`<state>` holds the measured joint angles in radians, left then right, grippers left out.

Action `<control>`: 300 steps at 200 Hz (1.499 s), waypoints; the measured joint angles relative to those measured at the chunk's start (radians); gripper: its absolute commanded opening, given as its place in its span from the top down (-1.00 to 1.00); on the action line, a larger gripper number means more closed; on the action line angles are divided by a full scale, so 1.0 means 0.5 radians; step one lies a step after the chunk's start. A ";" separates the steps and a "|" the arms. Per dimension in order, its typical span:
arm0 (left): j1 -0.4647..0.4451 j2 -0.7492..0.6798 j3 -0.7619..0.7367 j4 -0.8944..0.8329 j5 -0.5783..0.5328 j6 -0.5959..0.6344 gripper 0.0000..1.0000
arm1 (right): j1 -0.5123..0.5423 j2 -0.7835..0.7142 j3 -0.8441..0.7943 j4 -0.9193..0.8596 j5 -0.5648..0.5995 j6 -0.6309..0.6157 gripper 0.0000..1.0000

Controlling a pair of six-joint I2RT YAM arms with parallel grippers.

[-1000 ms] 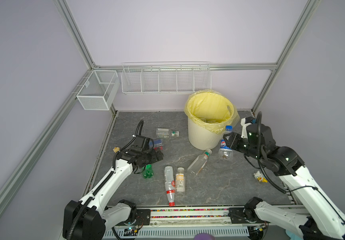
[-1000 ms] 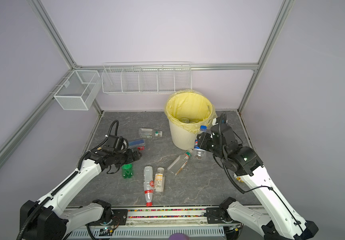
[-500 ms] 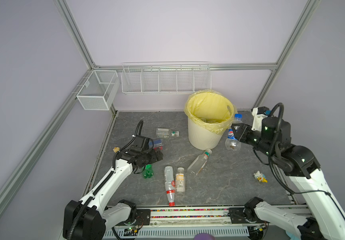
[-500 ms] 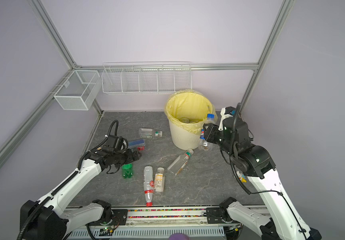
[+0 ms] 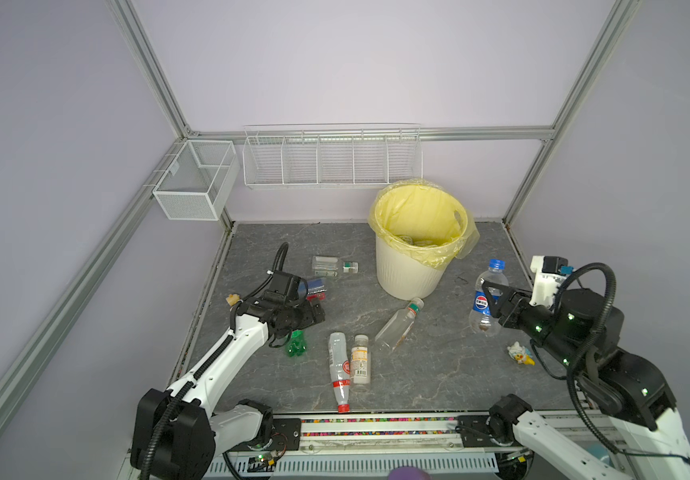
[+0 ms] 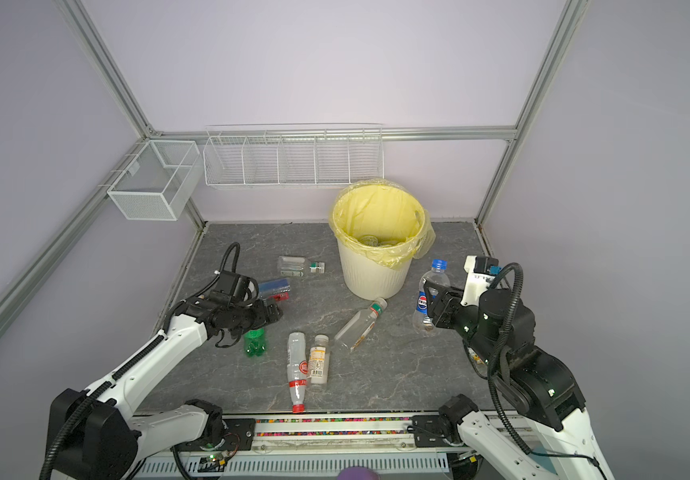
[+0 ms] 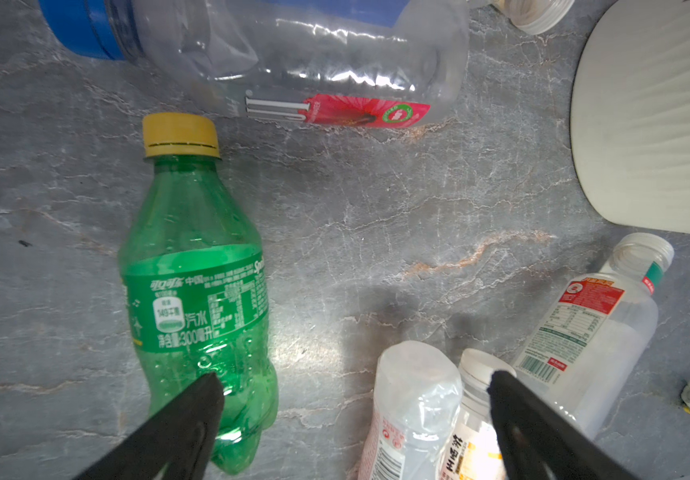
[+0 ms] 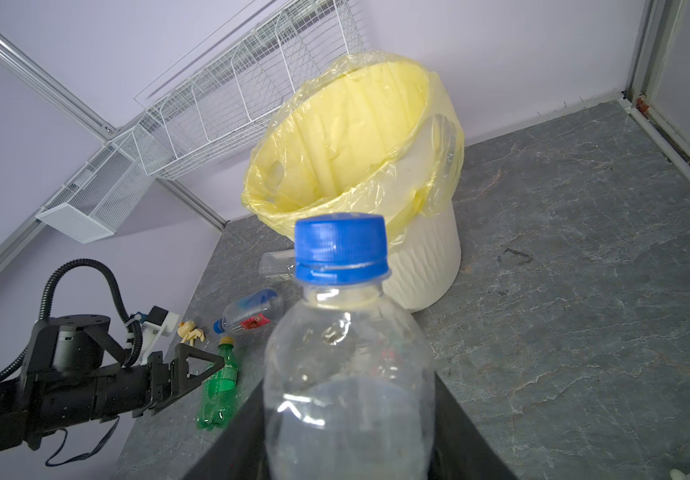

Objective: Throw the plastic bottles in the bin
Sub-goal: 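Carry the water bottle over the bin with the right gripper and release, then withdraw the empty right gripper from the bin back over the table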

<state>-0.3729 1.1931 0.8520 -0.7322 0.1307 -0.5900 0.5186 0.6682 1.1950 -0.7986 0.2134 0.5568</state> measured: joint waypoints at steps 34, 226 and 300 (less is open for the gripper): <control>0.000 0.000 0.001 0.001 0.002 -0.012 -1.00 | -0.002 0.388 0.263 0.120 -0.058 -0.140 -0.03; 0.000 -0.556 -0.053 -0.013 0.076 -0.177 -1.00 | -0.184 0.816 0.749 0.311 -0.117 -0.278 -0.77; 0.000 -0.511 -0.227 0.119 0.204 -0.237 -1.00 | -0.185 0.752 0.153 0.214 -0.336 -0.285 -0.77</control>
<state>-0.3729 0.9375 0.7383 -0.6727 0.2325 -0.7086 0.4263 1.0439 1.2713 -0.6914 0.0456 0.4145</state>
